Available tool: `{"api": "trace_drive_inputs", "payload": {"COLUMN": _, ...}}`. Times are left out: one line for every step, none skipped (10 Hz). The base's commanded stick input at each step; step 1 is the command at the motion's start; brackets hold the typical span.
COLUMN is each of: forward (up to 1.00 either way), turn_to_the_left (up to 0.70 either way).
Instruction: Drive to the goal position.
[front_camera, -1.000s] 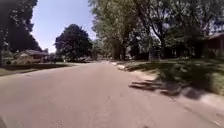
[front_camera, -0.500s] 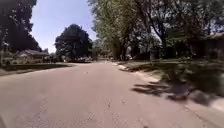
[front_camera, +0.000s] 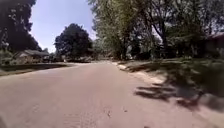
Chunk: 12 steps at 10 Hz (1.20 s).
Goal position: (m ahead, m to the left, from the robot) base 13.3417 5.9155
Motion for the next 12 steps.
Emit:
{"api": "trace_drive_inputs", "payload": {"forward": 0.5, "turn_to_the_left": 0.0}}
{"api": "trace_drive_inputs", "payload": {"forward": 0.5, "turn_to_the_left": 0.0}}
{"api": "trace_drive_inputs", "payload": {"forward": 0.5, "turn_to_the_left": 0.0}}
{"api": "trace_drive_inputs", "payload": {"forward": 0.5, "turn_to_the_left": 0.0}}
{"api": "trace_drive_inputs", "payload": {"forward": 0.5, "turn_to_the_left": 0.0}}
{"api": "trace_drive_inputs", "payload": {"forward": 0.5, "turn_to_the_left": 0.0}}
{"api": "trace_drive_inputs", "payload": {"forward": 0.5, "turn_to_the_left": 0.0}}
{"api": "trace_drive_inputs", "payload": {"forward": 0.5, "turn_to_the_left": 0.0}}
{"api": "trace_drive_inputs", "payload": {"forward": 0.5, "turn_to_the_left": 0.0}}
{"api": "trace_drive_inputs", "payload": {"forward": 0.5, "turn_to_the_left": 0.0}}
{"api": "trace_drive_inputs", "payload": {"forward": 0.5, "turn_to_the_left": 0.0}}
{"api": "trace_drive_inputs", "payload": {"forward": 0.5, "turn_to_the_left": 0.0}}
